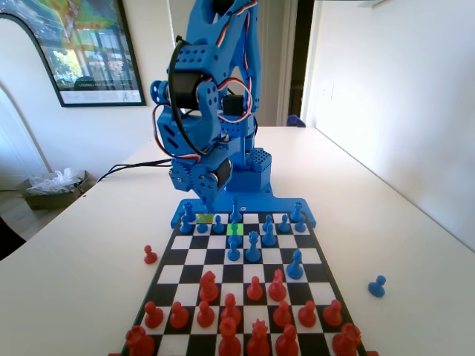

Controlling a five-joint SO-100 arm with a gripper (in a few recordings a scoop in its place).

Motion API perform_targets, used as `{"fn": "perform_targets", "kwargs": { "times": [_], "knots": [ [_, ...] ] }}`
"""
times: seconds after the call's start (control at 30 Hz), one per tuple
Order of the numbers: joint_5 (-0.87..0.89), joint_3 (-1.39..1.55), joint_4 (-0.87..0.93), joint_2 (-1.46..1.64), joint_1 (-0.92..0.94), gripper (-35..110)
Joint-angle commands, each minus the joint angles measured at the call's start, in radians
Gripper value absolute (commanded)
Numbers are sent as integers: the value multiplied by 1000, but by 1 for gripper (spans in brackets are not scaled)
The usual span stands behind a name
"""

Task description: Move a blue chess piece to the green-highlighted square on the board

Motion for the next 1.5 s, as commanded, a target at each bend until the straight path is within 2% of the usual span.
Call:
{"fn": "perform_targets", "kwargs": {
  "times": [0.0,0.63,0.9,1.47],
  "knots": [
    [5,-83,60,74,-11,1],
    [149,-152,54,98,-181,1],
    [127,-87,20,123,-259,1],
    [44,43,-101,121,-236,1]
  ]
}}
